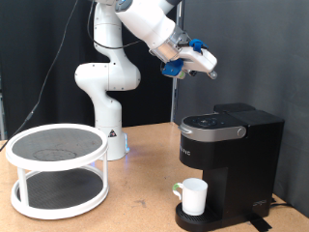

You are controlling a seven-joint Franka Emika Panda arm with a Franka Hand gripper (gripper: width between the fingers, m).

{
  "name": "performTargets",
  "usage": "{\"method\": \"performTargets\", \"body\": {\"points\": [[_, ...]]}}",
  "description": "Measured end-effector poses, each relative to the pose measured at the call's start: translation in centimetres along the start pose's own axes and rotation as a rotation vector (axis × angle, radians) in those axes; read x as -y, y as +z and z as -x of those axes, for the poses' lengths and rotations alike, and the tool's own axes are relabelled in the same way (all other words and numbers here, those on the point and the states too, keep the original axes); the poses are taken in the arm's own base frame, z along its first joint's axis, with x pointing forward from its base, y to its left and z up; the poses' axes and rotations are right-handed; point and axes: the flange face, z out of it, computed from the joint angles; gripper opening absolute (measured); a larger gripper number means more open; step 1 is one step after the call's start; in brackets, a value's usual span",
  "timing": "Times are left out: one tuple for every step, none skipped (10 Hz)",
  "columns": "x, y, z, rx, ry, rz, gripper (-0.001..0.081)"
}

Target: Make a cup of coffee with the keurig machine

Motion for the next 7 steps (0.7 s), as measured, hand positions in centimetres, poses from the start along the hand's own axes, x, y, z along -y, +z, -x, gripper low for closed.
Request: {"method": "performTargets", "body": {"points": [[0.2,0.0,-0.1,-0.023,-0.007,-0.026,0.0734],[0.3,0.1,0.2,-0.097,-0.013,-0.093,0.0734],[0.2,0.3,1.0,-0.197,-0.027,-0.181,0.0734],[-0.1,0.5,2.1,-0.284,-0.049,-0.281,0.0734],[-0.3,0.7,3.3,-0.334,-0.068,-0.387,0.0734],[-0.6,0.9,4.3,-0.363,-0.09,-0.466,0.0734],[-0.8,1.2,4.9,-0.398,-0.116,-0.514,0.0734]]}}
